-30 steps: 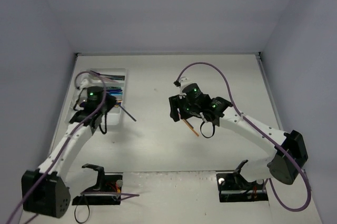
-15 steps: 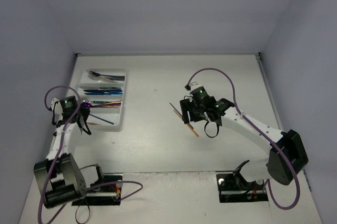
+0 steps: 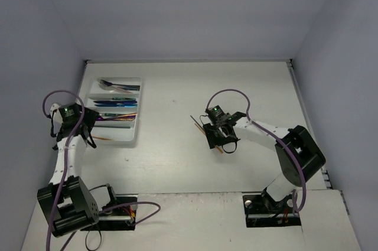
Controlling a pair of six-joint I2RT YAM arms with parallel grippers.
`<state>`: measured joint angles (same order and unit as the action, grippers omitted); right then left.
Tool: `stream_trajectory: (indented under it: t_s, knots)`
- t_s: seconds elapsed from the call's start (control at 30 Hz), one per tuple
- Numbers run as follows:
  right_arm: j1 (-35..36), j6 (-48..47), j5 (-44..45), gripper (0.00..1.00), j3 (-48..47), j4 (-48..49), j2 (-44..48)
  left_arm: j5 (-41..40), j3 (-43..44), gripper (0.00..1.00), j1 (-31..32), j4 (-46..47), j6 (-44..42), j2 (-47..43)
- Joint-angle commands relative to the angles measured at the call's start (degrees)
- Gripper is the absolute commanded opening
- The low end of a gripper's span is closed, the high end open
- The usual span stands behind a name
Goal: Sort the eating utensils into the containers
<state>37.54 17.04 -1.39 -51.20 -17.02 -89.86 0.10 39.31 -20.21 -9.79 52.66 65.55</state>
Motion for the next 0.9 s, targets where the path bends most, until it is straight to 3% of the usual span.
stream_trajectory:
  t_s: [0.0, 0.17, 0.4, 0.73, 0.87]
  knots:
    - [-0.19, 0.01, 2.85, 0.51, -0.98, -0.47, -2.29, 1.47, 7.43, 0.64, 2.24, -8.99, -6.18, -5.95]
    - [-0.01, 0.45, 2.35, 0.43, -1.27, -0.38, -5.94, 0.86, 11.93, 0.64, 10.73, -13.41, -9.94, -9.29]
    - [2.46, 2.48, -1.86, 0.22, 1.40, -0.45, -4.62, 1.04, 14.82, 0.64, 23.38, -14.80, -9.24, -10.14]
    - [8.47, 5.65, -4.33, 0.01, 4.74, -0.47, -0.76, 0.28, 18.31, 0.64, 38.11, -14.22, -5.91, -3.75]
    - [9.07, 5.18, -3.85, 0.00, 3.23, -0.47, -0.46, -0.26, 19.67, 0.64, 43.25, -11.48, -5.24, -0.59]
